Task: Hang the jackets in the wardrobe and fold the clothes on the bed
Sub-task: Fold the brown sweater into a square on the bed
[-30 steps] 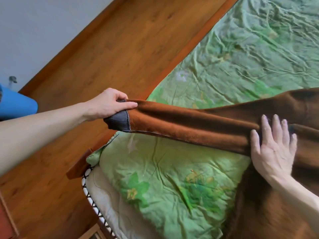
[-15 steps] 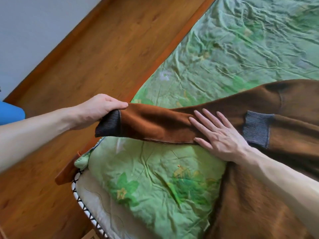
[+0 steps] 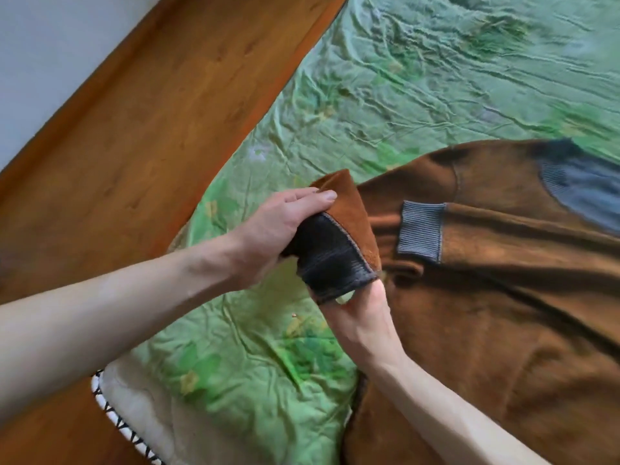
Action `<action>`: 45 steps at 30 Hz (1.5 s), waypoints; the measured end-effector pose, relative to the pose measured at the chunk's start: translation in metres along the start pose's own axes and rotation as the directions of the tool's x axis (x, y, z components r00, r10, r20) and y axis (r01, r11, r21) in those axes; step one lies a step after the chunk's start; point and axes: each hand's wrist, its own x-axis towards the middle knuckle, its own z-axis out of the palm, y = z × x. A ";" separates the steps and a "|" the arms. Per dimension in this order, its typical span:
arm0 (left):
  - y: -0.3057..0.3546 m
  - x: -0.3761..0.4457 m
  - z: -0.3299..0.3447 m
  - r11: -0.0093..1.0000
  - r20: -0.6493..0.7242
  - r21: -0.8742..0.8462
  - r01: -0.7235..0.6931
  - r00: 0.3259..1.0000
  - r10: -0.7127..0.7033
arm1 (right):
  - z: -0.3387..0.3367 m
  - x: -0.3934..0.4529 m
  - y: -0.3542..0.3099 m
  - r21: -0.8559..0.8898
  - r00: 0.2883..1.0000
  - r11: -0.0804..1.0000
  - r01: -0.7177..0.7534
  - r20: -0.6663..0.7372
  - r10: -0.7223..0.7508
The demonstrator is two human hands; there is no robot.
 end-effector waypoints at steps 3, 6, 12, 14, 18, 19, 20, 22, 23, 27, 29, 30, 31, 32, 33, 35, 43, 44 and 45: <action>0.008 0.005 0.033 0.997 0.100 0.016 -0.081 0.992 0.079 | -0.027 -0.004 -0.017 0.294 0.985 0.956 0.002 -0.164 0.048; 0.018 0.012 0.056 0.978 0.116 0.093 -0.185 0.978 0.174 | -0.068 0.011 -0.023 0.401 0.983 0.916 -0.001 -0.167 0.074; 0.026 0.053 0.093 0.865 0.052 0.263 -0.428 0.901 0.430 | -0.162 0.041 -0.009 0.252 0.904 0.958 -0.135 -0.364 0.223; 0.012 0.082 0.096 0.746 0.097 0.464 -0.477 0.865 0.492 | -0.201 0.018 -0.005 0.328 0.791 0.935 -0.139 -0.532 0.304; -0.015 0.137 0.086 0.433 0.308 0.789 -0.435 0.891 0.334 | -0.265 0.013 0.012 0.535 0.496 0.842 -0.072 -0.713 0.495; -0.020 0.146 0.084 0.339 0.334 0.835 -0.434 0.888 0.315 | -0.279 0.014 0.023 0.574 0.404 0.815 -0.079 -0.729 0.553; -0.025 0.154 0.083 0.266 0.344 0.864 -0.427 0.887 0.307 | -0.294 0.009 0.040 0.570 0.335 0.809 -0.143 -0.741 0.582; -0.030 0.168 0.085 0.183 0.337 0.896 -0.404 0.889 0.310 | -0.311 -0.008 0.065 0.585 0.261 0.772 -0.249 -0.727 0.636; -0.030 0.174 0.089 0.156 0.331 0.906 -0.393 0.889 0.317 | -0.317 -0.015 0.075 0.611 0.259 0.740 -0.281 -0.694 0.672; -0.015 0.189 0.109 0.041 0.347 0.927 -0.372 0.895 0.280 | -0.343 -0.022 0.092 0.635 0.217 0.701 -0.325 -0.671 0.709; -0.008 0.190 0.118 -0.015 0.369 0.925 -0.380 0.888 0.275 | -0.356 -0.018 0.094 0.670 0.138 0.686 -0.284 -0.680 0.720; -0.005 0.190 0.122 -0.074 0.404 0.913 -0.400 0.873 0.274 | -0.362 -0.016 0.094 0.672 0.118 0.686 -0.277 -0.685 0.719; -0.001 0.190 0.124 -0.121 0.438 0.899 -0.421 0.862 0.257 | -0.367 -0.017 0.096 0.657 0.135 0.697 -0.287 -0.692 0.709; 0.002 0.189 0.125 -0.146 0.462 0.887 -0.438 0.854 0.239 | -0.372 -0.017 0.097 0.620 0.182 0.724 -0.302 -0.708 0.682; 0.005 0.188 0.126 -0.150 0.475 0.880 -0.451 0.847 0.238 | -0.378 -0.019 0.099 0.551 0.240 0.772 -0.317 -0.740 0.628; 0.010 0.192 0.127 -0.169 0.498 0.867 -0.468 0.807 0.319 | -0.390 -0.027 0.103 0.341 0.333 0.866 -0.365 -0.821 0.464; 0.015 0.206 0.164 -0.167 0.428 0.895 -0.414 0.692 0.581 | -0.423 -0.055 0.127 -0.095 0.460 0.786 -0.611 -0.851 0.255; 0.009 0.208 0.166 -0.140 0.389 0.914 -0.380 0.727 0.566 | -0.424 -0.052 0.127 -0.095 0.453 0.769 -0.632 -0.850 0.267; 0.004 0.207 0.170 -0.097 0.314 0.944 -0.315 0.767 0.559 | -0.426 -0.049 0.126 -0.078 0.432 0.752 -0.655 -0.855 0.288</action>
